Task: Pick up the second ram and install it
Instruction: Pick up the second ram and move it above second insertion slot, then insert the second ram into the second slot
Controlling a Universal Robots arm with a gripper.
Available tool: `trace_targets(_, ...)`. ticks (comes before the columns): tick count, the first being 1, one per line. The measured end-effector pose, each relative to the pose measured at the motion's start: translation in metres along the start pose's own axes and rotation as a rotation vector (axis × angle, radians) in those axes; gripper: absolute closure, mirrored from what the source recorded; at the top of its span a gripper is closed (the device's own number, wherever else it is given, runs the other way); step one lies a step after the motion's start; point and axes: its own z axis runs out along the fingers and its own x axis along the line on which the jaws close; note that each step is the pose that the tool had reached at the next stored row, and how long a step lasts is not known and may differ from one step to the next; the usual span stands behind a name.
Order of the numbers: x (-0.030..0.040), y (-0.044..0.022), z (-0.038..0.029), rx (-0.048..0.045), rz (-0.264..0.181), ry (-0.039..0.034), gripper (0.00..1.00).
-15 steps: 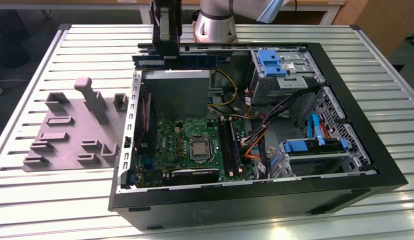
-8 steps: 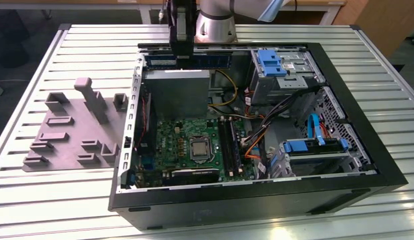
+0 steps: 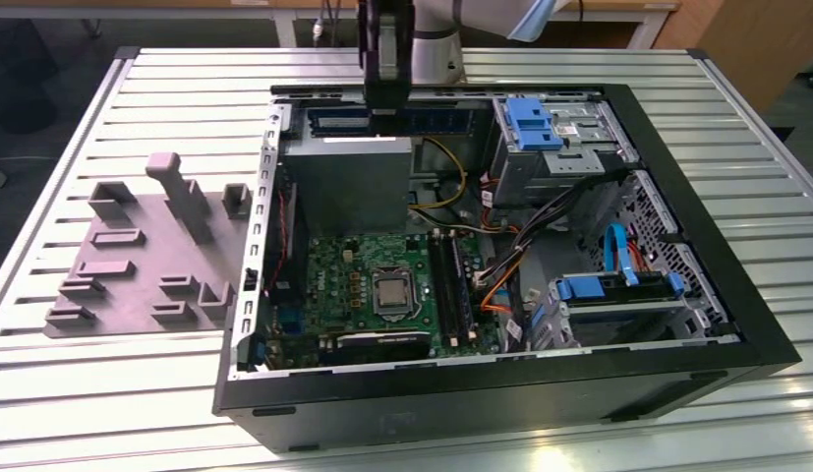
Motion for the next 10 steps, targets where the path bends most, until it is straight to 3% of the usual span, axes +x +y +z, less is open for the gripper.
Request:
trace_targets(3, -0.0003, -0.0071, -0.0001, 0.0000, 0.000, 0.0000, 0.86)
trace_targets(10, -0.0004, -0.0095, -0.0002, 0.0000, 0.000, 0.0000, 0.86)
